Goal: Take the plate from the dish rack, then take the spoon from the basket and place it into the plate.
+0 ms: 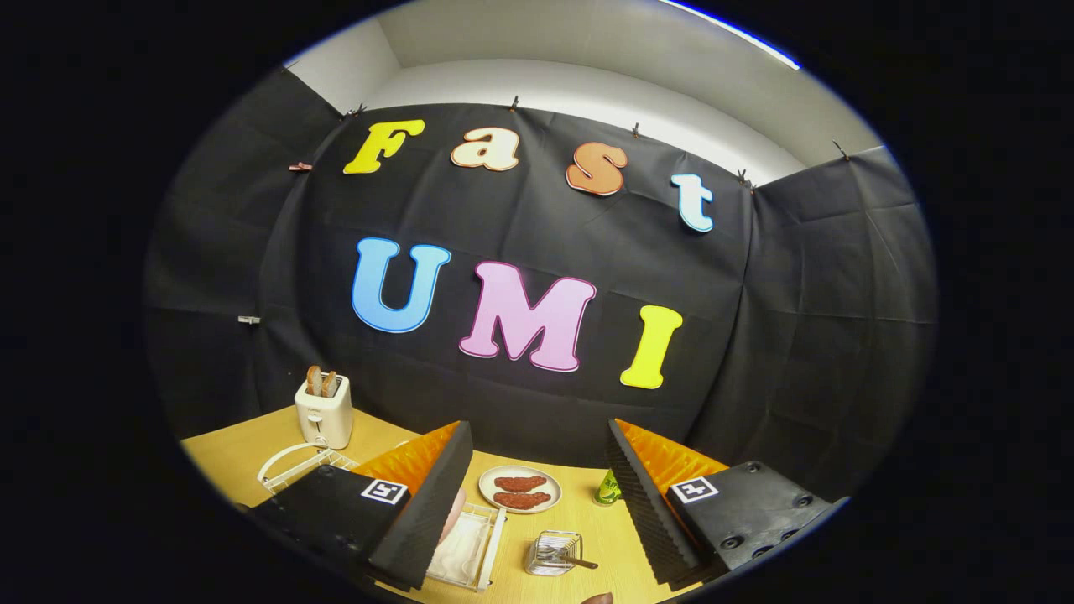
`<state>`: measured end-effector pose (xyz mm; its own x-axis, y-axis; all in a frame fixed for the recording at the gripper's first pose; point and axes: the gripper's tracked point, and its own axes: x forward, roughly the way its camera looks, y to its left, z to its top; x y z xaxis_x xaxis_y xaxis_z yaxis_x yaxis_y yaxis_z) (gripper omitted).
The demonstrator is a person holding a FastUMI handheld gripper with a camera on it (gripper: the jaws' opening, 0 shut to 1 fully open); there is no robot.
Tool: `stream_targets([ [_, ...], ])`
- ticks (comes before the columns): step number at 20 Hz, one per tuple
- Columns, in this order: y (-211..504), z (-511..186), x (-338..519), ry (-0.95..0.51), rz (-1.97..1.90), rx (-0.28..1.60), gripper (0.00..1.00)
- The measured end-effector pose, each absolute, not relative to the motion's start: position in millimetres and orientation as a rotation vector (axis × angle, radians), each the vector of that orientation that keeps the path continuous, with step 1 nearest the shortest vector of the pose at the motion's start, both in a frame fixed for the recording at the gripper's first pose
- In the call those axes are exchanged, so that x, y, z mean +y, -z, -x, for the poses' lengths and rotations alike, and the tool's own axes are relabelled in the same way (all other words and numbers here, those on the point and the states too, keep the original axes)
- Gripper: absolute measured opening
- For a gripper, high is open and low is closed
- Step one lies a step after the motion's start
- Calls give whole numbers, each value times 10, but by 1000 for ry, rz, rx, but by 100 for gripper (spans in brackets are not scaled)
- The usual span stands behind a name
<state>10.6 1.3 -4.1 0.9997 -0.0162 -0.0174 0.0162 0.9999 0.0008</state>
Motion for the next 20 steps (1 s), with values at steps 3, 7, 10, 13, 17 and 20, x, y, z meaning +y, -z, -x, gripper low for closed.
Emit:
stream_targets([
  [3,90,-123,18,25,-9,34,97],
  [7,186,-180,6,52,-30,67,97],
  [10,207,-214,11,58,-46,79,97],
  [13,220,-231,33,61,-38,78,97],
  [17,239,-245,101,49,-37,87,97],
  [20,386,-295,281,1,-80,169,97],
])
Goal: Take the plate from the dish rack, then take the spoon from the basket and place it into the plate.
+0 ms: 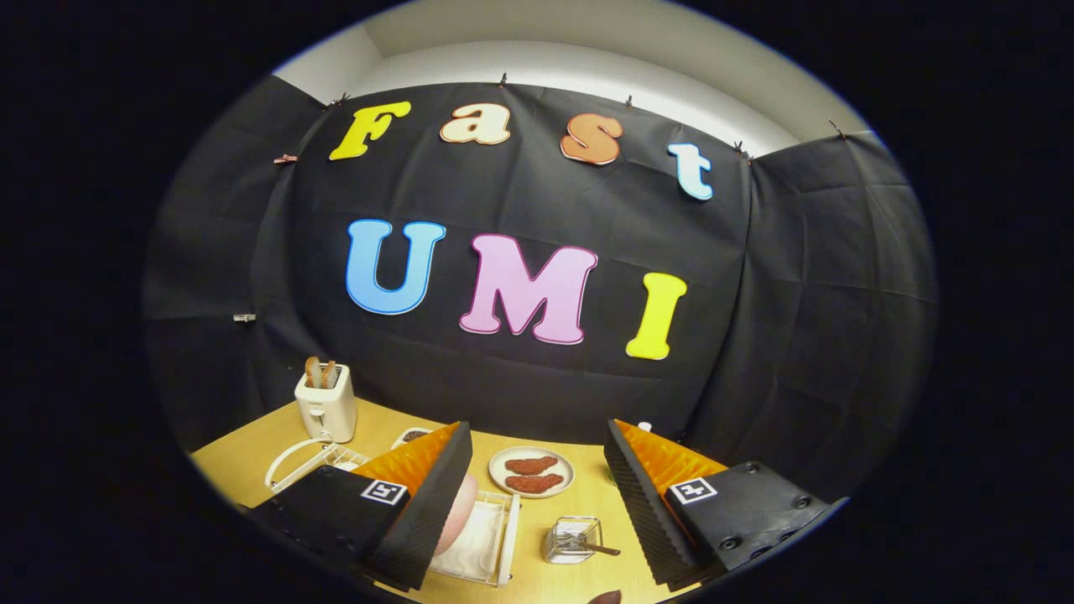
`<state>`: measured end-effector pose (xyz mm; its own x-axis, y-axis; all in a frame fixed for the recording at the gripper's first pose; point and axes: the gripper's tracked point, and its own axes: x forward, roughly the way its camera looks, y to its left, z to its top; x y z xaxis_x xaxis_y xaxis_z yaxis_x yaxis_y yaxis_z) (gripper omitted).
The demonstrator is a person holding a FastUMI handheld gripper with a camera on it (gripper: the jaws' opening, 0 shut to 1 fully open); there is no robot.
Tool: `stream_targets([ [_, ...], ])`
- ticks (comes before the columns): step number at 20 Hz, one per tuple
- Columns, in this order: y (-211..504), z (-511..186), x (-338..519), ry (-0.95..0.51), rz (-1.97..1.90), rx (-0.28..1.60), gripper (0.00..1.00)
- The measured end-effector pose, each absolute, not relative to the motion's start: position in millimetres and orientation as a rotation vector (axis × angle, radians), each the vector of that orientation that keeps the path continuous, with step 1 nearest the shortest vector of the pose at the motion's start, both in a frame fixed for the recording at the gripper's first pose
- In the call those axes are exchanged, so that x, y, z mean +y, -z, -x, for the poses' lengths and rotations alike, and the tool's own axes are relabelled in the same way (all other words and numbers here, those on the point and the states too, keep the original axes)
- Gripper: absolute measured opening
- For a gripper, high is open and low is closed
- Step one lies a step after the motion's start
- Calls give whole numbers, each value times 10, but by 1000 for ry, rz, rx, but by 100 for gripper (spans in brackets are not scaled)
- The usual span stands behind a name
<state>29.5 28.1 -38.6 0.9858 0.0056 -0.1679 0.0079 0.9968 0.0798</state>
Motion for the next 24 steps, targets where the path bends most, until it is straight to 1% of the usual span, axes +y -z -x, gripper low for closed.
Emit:
stream_targets([
  [4,850,-428,624,-86,-157,397,94],
  [13,1985,-765,1243,-131,-196,830,86],
  [17,2462,-884,1257,-30,-144,949,71],
  [18,2551,-884,1284,-8,-141,976,65],
  [19,2626,-897,1314,11,-147,998,61],
  [22,2716,-912,1224,125,-120,1033,33],
  [24,2735,-919,1252,145,-110,1050,27],
])
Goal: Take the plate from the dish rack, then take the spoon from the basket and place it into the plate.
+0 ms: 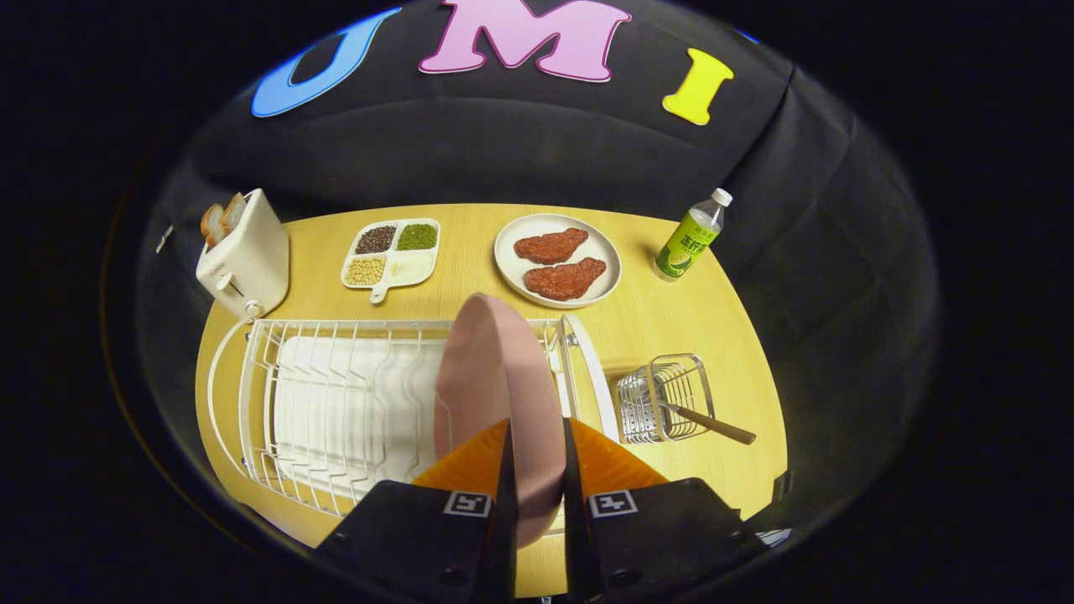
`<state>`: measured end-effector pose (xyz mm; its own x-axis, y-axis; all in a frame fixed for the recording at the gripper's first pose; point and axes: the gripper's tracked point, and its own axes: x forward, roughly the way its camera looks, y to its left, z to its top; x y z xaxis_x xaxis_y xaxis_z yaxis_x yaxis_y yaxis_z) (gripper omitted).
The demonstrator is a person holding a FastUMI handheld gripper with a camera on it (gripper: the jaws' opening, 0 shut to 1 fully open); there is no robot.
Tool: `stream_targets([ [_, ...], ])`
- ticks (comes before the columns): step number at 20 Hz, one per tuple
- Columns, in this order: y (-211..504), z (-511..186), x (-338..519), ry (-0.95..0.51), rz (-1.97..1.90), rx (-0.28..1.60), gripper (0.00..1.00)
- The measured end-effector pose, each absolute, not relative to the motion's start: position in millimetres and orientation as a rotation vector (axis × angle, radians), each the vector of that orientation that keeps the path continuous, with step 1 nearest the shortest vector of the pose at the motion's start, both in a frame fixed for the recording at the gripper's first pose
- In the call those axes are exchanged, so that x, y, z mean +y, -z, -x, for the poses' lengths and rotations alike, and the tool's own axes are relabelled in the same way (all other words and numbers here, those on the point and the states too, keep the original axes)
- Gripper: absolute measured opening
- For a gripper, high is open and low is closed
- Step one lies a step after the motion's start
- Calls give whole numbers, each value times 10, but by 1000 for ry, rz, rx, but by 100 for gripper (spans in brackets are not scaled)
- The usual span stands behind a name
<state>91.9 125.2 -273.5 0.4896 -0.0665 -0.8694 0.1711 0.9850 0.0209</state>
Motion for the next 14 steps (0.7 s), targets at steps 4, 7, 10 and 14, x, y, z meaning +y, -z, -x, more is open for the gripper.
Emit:
stream_targets([
  [4,2632,-979,1287,133,-16,1072,25],
  [7,2426,-1103,1202,134,112,1029,25],
  [10,2225,-1144,1167,118,144,981,25],
  [14,2095,-993,1157,44,-24,966,25],
])
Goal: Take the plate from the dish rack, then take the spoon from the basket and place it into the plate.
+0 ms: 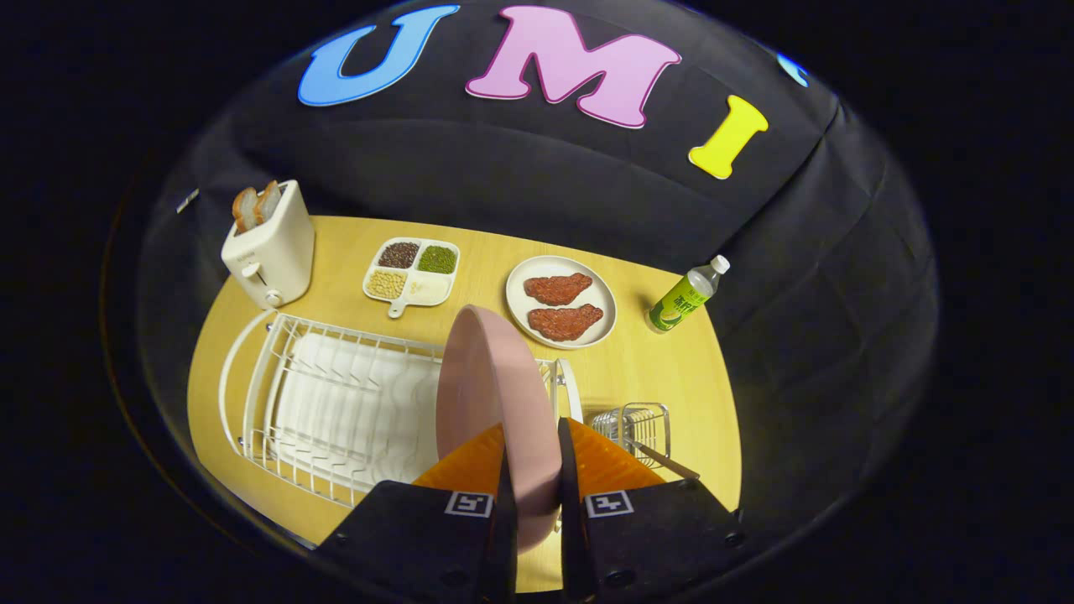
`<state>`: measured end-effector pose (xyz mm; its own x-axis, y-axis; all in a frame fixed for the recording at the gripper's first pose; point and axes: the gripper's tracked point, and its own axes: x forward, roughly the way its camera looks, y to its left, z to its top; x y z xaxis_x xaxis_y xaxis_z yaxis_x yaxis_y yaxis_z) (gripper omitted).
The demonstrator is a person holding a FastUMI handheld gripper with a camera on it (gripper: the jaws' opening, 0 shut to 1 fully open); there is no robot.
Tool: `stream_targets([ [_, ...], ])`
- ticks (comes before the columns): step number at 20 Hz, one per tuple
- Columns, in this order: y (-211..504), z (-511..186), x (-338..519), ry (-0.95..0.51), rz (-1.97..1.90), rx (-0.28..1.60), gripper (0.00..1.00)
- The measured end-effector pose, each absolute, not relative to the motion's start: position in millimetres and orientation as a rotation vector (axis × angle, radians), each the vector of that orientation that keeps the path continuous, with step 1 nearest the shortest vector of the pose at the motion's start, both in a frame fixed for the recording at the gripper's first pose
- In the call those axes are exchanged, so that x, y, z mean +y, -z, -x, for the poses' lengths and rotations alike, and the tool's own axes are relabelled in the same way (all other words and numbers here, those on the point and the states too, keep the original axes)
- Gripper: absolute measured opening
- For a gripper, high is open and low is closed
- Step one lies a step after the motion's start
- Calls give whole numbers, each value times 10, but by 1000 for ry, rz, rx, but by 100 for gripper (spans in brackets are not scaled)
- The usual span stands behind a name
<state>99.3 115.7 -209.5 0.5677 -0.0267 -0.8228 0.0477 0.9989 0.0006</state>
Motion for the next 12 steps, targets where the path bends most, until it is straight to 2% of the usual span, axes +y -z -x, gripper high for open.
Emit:
stream_targets([
  [8,1980,-203,920,-113,-250,940,25],
  [12,2177,367,828,-165,-324,992,25],
])
